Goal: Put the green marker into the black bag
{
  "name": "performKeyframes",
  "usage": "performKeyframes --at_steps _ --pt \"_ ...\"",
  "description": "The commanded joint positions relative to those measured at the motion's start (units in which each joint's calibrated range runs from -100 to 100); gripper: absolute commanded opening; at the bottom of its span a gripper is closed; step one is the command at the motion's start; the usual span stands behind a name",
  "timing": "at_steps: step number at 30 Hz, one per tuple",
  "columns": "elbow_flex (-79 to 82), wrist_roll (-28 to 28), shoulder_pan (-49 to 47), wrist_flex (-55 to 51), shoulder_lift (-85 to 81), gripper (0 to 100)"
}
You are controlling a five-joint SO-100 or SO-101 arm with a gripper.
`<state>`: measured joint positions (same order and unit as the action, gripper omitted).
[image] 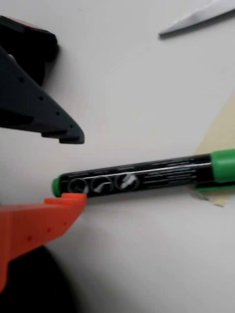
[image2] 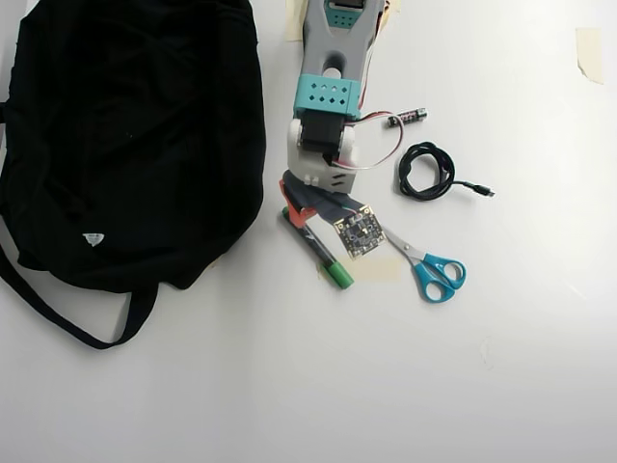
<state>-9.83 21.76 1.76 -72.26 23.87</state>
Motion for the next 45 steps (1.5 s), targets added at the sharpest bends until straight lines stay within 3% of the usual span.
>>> performKeyframes --at_steps 1,15,45 --pt "-5.9 0.9 0.2 -0.4 2.6 13" --pt "-20.5 2.2 0.0 -8.4 12.4 20" --pt "-20.9 1.9 -1.8 -9.7 17.8 26"
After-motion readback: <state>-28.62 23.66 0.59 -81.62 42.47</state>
